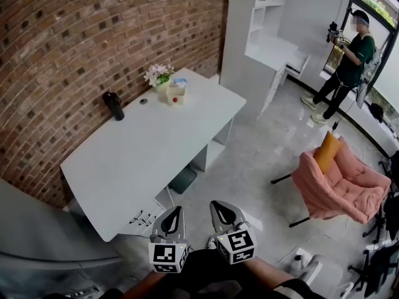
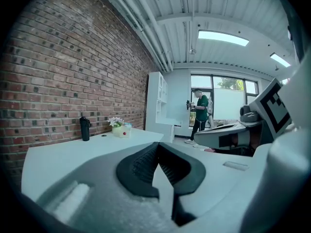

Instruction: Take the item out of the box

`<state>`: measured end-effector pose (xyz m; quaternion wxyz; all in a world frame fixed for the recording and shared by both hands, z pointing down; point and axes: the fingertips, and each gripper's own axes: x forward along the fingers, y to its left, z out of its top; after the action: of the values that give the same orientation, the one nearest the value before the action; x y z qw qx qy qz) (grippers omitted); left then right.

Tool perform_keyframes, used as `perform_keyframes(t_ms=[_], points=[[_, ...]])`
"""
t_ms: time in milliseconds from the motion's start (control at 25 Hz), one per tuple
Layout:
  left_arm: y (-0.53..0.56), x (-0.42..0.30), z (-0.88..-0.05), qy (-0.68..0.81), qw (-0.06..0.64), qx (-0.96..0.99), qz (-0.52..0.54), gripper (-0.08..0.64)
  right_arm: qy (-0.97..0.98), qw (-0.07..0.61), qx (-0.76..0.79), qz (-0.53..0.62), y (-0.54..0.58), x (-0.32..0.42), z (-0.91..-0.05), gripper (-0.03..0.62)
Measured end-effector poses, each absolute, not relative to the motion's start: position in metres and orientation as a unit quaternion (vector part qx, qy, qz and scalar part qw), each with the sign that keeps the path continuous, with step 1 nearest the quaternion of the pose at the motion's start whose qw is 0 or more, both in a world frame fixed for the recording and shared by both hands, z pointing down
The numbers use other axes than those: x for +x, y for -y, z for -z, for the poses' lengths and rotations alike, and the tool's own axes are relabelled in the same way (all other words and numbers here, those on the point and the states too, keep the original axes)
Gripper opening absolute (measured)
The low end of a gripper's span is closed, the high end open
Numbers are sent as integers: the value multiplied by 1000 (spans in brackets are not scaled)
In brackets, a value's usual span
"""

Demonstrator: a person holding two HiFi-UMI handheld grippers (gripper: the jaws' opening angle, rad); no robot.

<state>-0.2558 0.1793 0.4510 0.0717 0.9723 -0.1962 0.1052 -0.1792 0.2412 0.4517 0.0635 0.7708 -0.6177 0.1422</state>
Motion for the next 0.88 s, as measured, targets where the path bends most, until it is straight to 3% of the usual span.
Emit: perform_keyframes(t_ms=[880], points=[[-201,-168,-450,184,64,976,-96,5,618,81,772,-127,-259,-100,-451,0]])
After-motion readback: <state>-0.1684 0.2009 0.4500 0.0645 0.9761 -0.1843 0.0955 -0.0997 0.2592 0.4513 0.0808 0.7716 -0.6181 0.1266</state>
